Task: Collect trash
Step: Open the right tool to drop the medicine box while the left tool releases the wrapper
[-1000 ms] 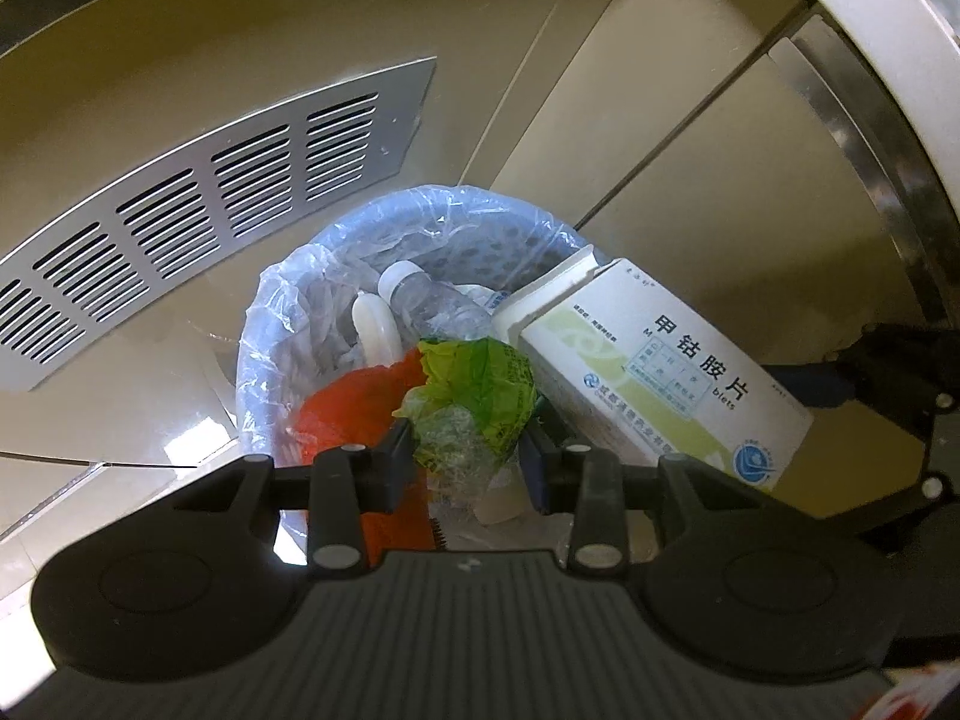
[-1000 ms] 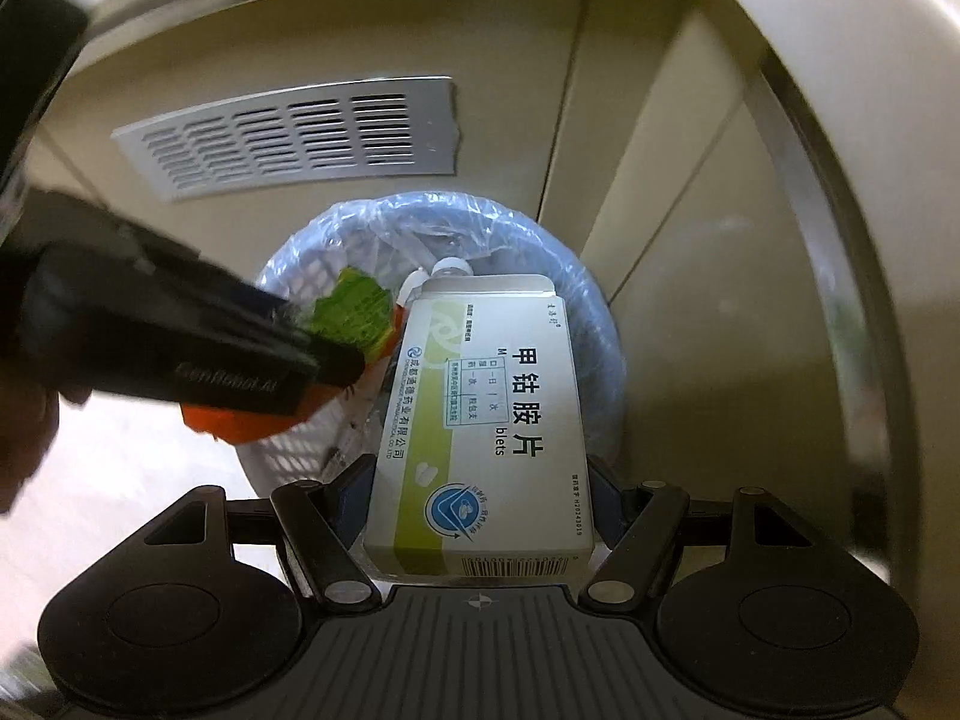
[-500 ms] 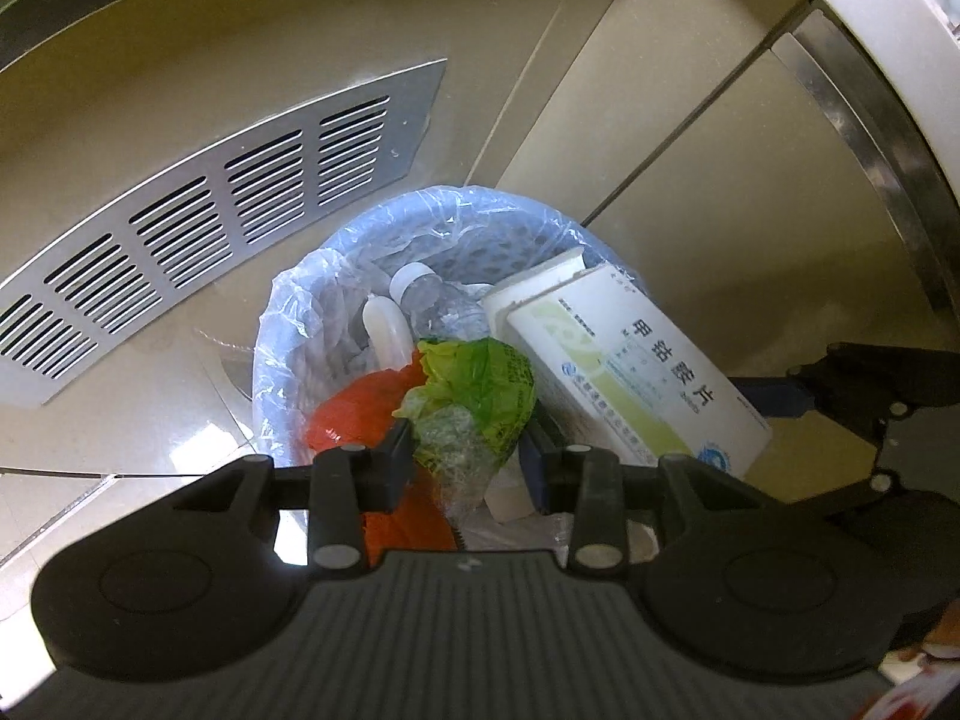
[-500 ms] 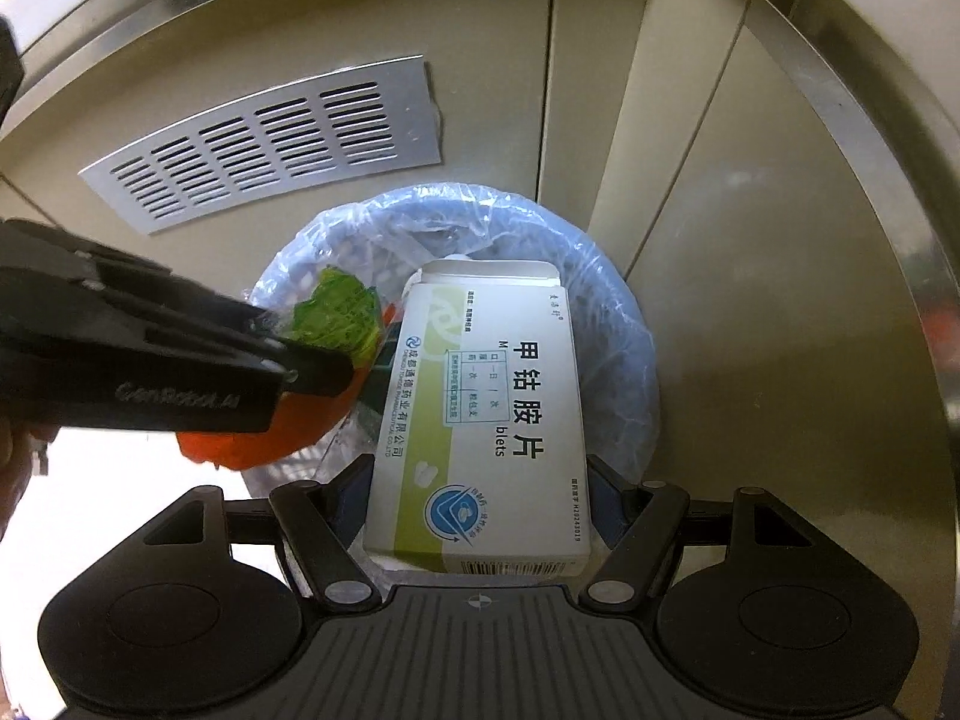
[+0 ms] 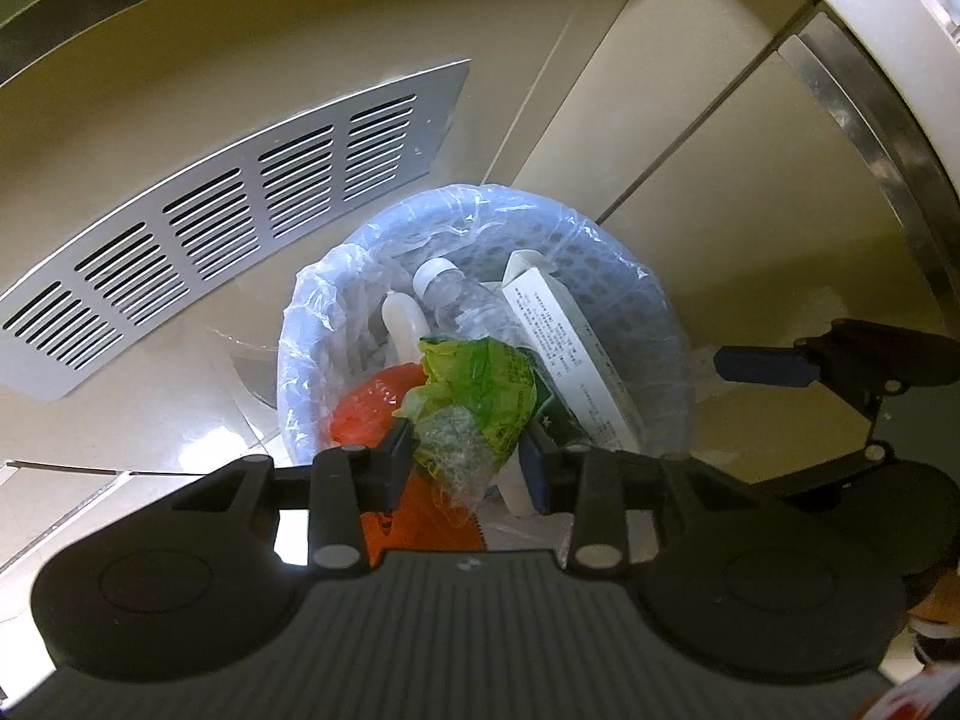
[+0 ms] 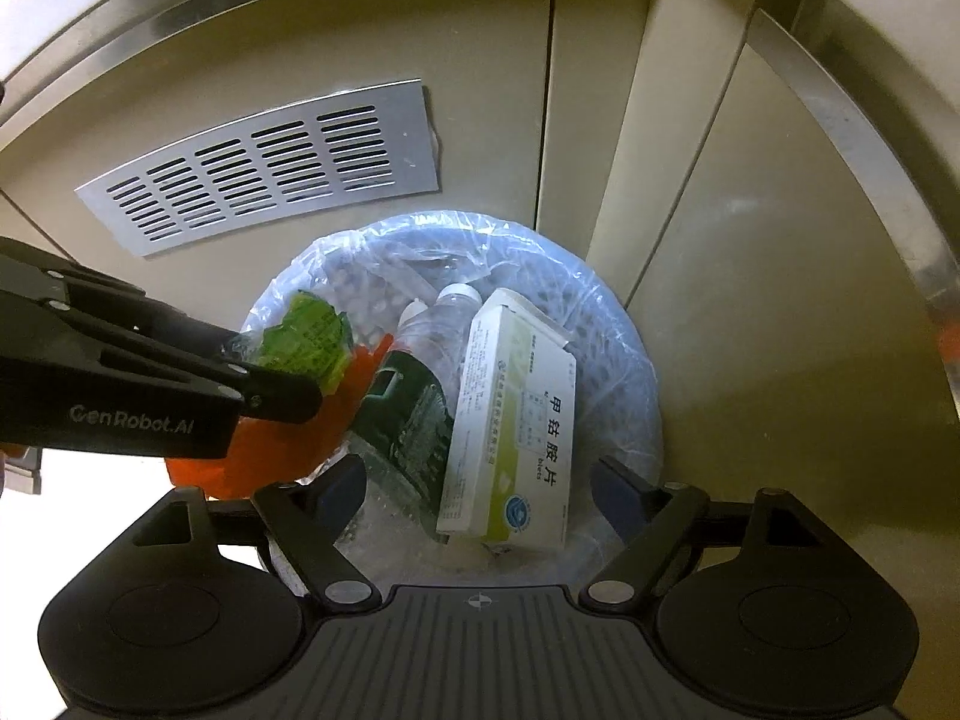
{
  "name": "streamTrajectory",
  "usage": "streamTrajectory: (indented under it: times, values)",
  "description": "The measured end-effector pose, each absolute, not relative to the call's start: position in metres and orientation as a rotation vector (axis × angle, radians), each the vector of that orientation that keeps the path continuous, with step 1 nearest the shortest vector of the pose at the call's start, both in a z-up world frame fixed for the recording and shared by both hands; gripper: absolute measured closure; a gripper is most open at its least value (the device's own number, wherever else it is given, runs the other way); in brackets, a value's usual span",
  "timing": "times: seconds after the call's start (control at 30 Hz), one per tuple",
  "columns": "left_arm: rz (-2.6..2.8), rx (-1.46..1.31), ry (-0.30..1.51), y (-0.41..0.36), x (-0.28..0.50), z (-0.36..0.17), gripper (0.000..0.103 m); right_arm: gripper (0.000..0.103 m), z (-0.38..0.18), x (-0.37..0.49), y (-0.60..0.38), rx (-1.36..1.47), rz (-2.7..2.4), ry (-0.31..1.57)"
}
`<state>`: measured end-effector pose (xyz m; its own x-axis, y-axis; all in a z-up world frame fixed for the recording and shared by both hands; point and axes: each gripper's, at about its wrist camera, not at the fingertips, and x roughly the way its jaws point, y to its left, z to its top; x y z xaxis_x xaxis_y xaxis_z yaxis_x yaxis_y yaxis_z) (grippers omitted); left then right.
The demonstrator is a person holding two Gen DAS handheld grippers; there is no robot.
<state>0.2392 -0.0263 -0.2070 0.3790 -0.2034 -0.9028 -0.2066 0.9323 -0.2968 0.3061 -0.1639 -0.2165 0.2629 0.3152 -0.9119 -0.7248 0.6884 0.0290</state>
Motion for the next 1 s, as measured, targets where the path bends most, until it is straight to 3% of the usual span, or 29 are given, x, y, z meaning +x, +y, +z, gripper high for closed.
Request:
streamTrajectory:
  times: [0.67, 0.8, 1.0]
  values:
    - [-0.002, -0.382, 1.191, -0.033, 0.246, -0.206, 0.068, 0.021, -0.201, 0.287, -0.17, -0.489, 0.762, 1.05]
    - [0.009, -0.383, 1.193, -0.033, 0.246, -0.206, 0.058, 0.021, -0.202, 0.287, -0.17, -0.491, 0.766, 1.054]
    - [0.018, -0.395, 1.169, -0.031, 0.241, -0.201, 0.052, 0.021, -0.201, 0.286, -0.169, -0.489, 0.768, 1.056]
